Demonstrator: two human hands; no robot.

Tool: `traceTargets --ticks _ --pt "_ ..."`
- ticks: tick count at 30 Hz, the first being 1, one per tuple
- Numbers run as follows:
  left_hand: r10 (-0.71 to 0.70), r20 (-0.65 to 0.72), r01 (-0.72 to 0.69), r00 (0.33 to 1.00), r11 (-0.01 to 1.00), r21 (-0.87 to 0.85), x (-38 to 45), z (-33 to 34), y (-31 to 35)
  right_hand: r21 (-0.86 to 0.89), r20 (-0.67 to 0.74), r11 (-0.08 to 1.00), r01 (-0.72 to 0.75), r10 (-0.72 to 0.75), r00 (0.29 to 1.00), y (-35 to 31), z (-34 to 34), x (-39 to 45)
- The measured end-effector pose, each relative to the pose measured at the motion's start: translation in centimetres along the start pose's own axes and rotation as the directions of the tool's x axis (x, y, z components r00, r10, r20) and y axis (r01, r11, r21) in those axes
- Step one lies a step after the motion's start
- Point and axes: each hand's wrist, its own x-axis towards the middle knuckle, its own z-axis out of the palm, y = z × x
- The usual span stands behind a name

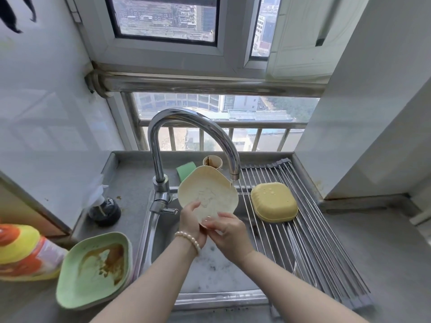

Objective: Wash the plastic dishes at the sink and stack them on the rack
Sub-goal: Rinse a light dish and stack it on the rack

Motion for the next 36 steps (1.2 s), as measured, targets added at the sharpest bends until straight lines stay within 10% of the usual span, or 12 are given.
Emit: traceTargets --ticks 4,12,17,24,28,32,36 --pt "-0.04 -0.073 0.052 0.997 0.983 0.177 0.5 -0.6 0.7 -0.183 0.188 0.952 0.246 -0.212 0.959 2.7 -1.6 0.0" --pt "-0.126 -0.021 0.126 0.992 0.941 0.313 0.8 -0.9 1.3 -0.601 0.621 0.786 0.144 0.346 0.703 2.9 -2.7 1.4" --pt "-0.003 0.024 -0.001 1.0 0.99 0.142 0.5 -0.6 -0.7 -0.516 0.332 0.852 0.086 0.106 0.937 0.3 -1.9 2.3" --pt "0.064 -0.059 -0.062 0.996 0.997 0.035 1.3 -0.3 -0.4 0.043 0.104 0.976 -0.213 0.207 0.973 0.0 -0.5 0.1" --pt "0.017 -0.086 0.003 0.996 0.974 0.225 1.6 -0.6 0.7 -0.238 0.212 0.963 0.129 -0.079 0.974 3.1 -2.0 -1.1" --pt "-0.113 -0.036 0.118 0.993 0.956 0.268 1.1 -0.7 0.6 -0.606 0.394 0.783 0.141 0.141 0.908 4.8 -2.6 -0.8" --pt "-0.092 0.023 0.088 0.995 0.986 0.141 1.2 -0.6 -0.9 -0.613 0.336 0.778 0.137 0.1 0.937 3.9 -2.0 -0.5"
